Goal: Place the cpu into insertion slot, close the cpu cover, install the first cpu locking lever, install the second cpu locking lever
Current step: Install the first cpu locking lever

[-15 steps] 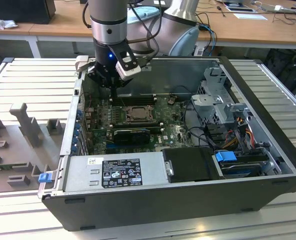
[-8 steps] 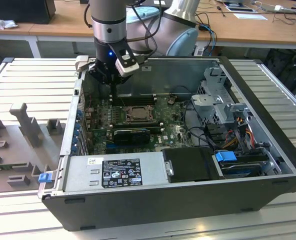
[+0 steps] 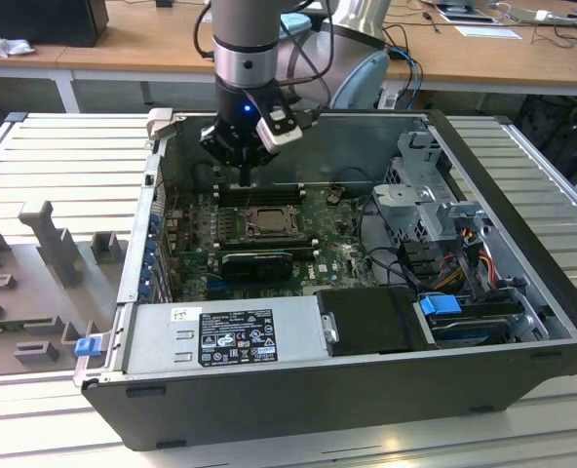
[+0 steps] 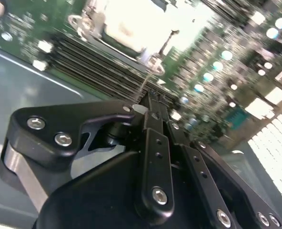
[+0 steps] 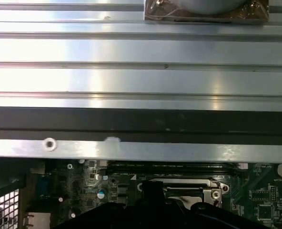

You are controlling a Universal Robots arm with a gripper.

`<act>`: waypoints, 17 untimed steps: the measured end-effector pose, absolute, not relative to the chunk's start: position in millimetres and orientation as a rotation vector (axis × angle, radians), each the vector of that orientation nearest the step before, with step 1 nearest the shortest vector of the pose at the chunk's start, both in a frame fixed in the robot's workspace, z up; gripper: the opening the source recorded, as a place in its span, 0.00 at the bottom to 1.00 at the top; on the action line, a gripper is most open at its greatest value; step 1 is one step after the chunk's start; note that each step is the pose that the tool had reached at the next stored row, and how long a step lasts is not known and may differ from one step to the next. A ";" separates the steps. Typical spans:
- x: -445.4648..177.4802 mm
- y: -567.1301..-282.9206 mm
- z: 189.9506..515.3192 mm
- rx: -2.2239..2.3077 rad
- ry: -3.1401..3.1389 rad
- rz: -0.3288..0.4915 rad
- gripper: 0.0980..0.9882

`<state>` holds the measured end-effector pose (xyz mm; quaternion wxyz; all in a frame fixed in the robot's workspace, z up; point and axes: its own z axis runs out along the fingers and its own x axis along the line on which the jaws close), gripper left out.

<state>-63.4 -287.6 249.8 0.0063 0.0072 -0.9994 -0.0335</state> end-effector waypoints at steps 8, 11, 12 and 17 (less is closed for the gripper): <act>-51.6 -288.6 241.4 0.028 -3.152 -0.105 0.01; -49.1 -288.5 239.4 0.029 -3.162 -0.111 0.01; -47.3 -288.5 237.5 0.029 -3.162 -0.112 0.01; -43.1 -288.3 231.8 0.037 -3.162 -0.114 0.01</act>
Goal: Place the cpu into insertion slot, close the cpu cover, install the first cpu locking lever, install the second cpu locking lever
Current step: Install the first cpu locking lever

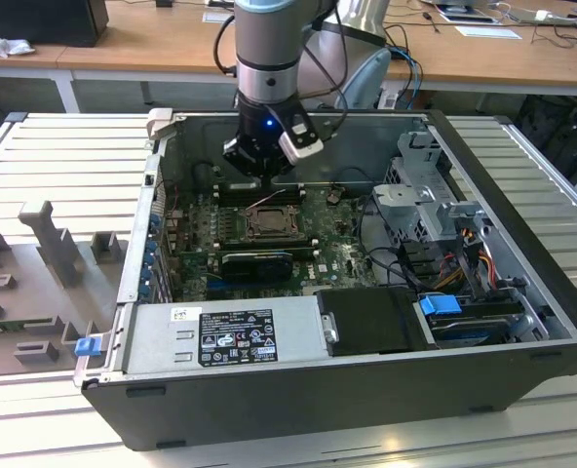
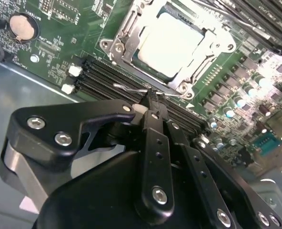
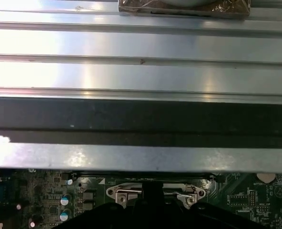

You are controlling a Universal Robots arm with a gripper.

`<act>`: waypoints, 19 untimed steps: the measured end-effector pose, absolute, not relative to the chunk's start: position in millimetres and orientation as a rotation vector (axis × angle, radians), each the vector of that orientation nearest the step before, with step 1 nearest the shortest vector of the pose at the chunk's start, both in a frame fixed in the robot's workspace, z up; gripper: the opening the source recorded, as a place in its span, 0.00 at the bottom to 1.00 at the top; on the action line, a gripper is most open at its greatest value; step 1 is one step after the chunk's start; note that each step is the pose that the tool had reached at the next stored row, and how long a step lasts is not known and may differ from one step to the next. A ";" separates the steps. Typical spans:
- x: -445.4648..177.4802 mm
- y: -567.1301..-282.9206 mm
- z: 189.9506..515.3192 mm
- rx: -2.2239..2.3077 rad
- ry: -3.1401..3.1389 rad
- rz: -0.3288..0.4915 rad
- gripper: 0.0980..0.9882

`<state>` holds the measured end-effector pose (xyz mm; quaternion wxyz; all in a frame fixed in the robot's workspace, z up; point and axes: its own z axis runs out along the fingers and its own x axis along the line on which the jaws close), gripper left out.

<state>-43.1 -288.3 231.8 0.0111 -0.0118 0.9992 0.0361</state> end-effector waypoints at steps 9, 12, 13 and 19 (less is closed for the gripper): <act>-33.2 -284.8 225.6 -0.050 3.117 0.115 0.01; -30.4 -284.4 222.9 -0.056 3.117 0.115 0.01; -29.4 -284.3 222.1 -0.059 3.117 0.116 0.01; -22.4 -283.2 218.3 -0.091 3.117 0.119 0.01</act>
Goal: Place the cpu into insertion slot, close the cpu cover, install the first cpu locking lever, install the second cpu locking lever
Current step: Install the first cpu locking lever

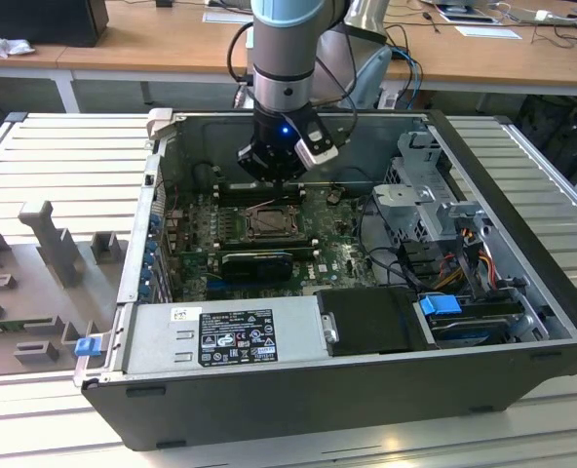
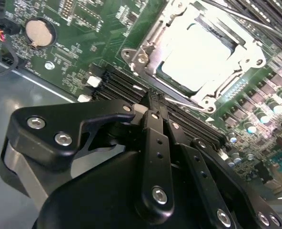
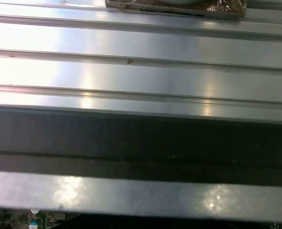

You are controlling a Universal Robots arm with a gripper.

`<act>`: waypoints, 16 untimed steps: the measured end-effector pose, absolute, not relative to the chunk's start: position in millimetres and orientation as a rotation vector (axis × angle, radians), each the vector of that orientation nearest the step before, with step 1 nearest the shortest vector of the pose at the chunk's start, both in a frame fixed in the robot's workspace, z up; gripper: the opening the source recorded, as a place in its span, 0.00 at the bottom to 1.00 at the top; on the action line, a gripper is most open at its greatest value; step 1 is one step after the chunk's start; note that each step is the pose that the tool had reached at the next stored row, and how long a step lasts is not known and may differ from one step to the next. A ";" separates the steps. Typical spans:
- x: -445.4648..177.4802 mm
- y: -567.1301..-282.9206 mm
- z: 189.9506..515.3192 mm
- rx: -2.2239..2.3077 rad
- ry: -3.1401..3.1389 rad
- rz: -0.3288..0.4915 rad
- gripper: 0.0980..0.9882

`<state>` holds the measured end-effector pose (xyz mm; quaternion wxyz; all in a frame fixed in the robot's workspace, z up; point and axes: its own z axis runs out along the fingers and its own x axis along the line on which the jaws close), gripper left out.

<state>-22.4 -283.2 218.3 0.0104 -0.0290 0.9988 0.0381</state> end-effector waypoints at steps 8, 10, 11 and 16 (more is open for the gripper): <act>-20.1 -283.0 211.2 -0.100 3.117 0.119 0.01; -19.5 -283.0 208.9 -0.102 3.117 0.119 0.01; -19.4 -283.0 208.0 -0.102 3.117 0.119 0.01; -18.2 -283.0 205.1 -0.102 3.117 0.119 0.01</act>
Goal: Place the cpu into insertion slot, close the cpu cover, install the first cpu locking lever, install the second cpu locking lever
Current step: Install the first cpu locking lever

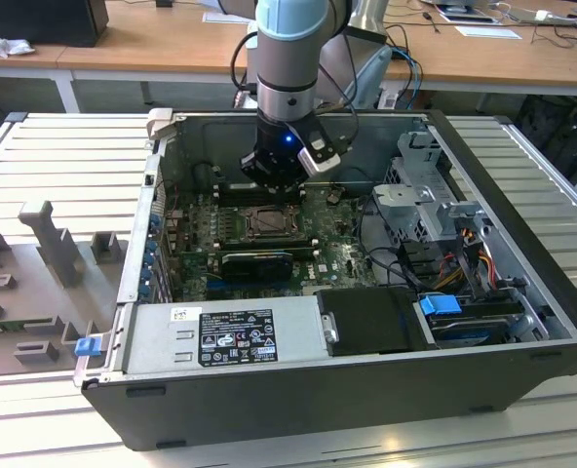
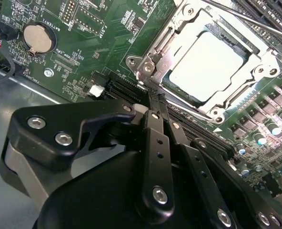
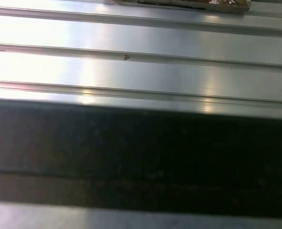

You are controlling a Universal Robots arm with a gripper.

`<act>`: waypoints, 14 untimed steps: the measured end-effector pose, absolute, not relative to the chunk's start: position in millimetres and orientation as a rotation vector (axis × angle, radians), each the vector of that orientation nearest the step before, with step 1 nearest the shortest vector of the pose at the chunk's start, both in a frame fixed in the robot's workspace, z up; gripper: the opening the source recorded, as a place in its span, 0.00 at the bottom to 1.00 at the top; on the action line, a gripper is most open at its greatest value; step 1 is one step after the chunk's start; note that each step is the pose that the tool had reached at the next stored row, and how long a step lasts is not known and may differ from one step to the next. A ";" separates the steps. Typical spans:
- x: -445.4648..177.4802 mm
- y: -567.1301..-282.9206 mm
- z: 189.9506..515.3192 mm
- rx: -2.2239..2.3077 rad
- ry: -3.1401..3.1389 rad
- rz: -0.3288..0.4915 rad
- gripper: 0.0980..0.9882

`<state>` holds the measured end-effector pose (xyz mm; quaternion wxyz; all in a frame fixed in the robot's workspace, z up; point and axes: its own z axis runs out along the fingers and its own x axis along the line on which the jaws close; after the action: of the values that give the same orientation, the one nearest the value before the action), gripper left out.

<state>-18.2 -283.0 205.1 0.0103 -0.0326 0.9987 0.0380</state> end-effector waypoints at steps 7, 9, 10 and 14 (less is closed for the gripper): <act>-18.0 -283.1 203.2 -0.102 3.118 0.106 0.01; -18.0 -283.0 203.5 -0.102 3.118 0.106 0.01; -18.0 -283.0 203.5 -0.102 3.118 0.107 0.01; -18.0 -283.0 203.6 -0.102 3.118 0.103 0.01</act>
<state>-18.0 -283.0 203.6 0.0101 -0.0326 0.9989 0.0330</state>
